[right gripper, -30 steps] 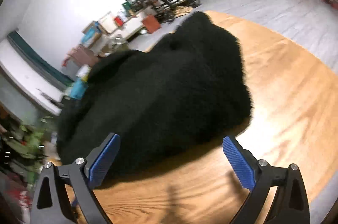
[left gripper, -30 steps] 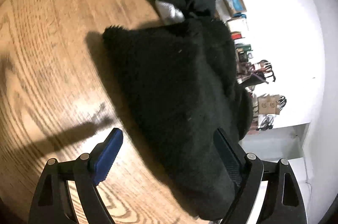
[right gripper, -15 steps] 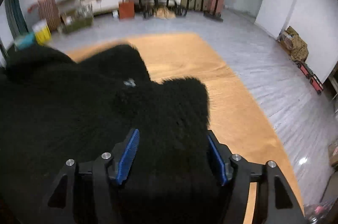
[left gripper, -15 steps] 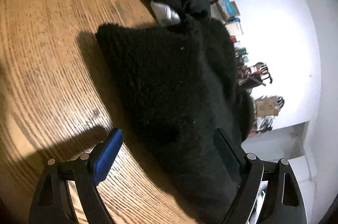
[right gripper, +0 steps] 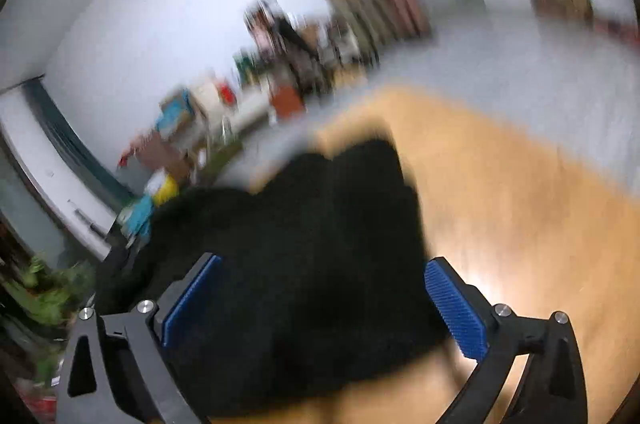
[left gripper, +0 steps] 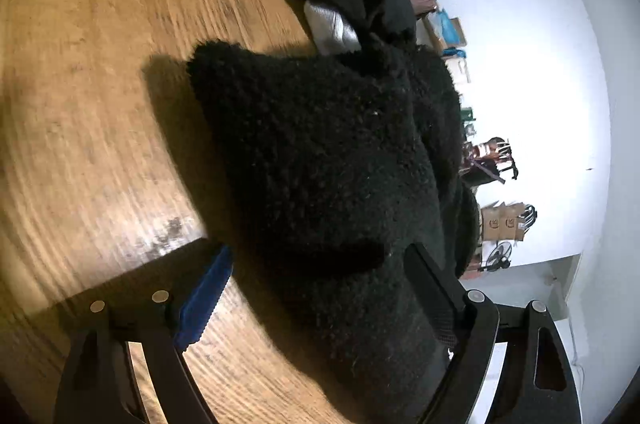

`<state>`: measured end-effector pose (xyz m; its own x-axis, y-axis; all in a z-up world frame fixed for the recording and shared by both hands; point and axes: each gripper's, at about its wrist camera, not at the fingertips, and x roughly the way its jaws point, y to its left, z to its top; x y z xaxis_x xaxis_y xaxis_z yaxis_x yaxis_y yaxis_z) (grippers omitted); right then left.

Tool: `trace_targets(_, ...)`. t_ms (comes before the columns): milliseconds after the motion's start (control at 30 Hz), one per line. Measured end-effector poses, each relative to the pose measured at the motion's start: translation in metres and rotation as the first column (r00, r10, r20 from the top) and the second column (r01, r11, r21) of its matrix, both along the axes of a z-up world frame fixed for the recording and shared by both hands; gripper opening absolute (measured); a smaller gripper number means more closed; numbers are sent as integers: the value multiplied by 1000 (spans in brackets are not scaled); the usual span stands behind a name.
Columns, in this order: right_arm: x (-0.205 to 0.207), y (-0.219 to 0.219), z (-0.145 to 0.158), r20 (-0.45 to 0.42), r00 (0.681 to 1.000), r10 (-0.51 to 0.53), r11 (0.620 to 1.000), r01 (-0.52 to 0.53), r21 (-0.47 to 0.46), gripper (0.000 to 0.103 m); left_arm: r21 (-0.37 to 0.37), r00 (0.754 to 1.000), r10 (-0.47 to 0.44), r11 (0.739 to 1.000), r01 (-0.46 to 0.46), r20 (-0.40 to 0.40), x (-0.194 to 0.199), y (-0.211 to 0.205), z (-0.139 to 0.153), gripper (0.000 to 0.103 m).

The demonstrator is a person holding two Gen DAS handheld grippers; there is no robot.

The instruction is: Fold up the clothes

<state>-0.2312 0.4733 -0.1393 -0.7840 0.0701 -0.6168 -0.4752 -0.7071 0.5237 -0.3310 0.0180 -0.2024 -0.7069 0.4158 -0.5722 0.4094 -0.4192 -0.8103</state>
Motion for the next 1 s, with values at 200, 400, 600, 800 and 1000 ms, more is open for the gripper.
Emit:
trace_targets(200, -6, 5, -69, 126, 991, 52, 966, -18, -256, 94, -186, 999, 33, 982, -27, 30, -22, 6, 21, 77)
trace_targets(400, -64, 27, -77, 129, 992, -8, 932, 55, -359, 97, -240, 998, -34, 970, 44, 45, -37, 14, 25, 45)
trace_targets(600, -86, 28, -68, 144, 990, 11, 957, 32, -289, 55, -123, 995, -85, 988, 91, 53, -20, 1, 34, 23)
trace_targets(800, -10, 16, -43, 102, 986, 135, 967, -108, -231, 33, -203, 974, -218, 953, 226, 58, 32, 14, 51, 17)
trace_targets(1000, 117, 33, -29, 163, 967, 194, 967, -161, -199, 24, -123, 860, -490, 853, 507, 145, 110, 6, 43, 17)
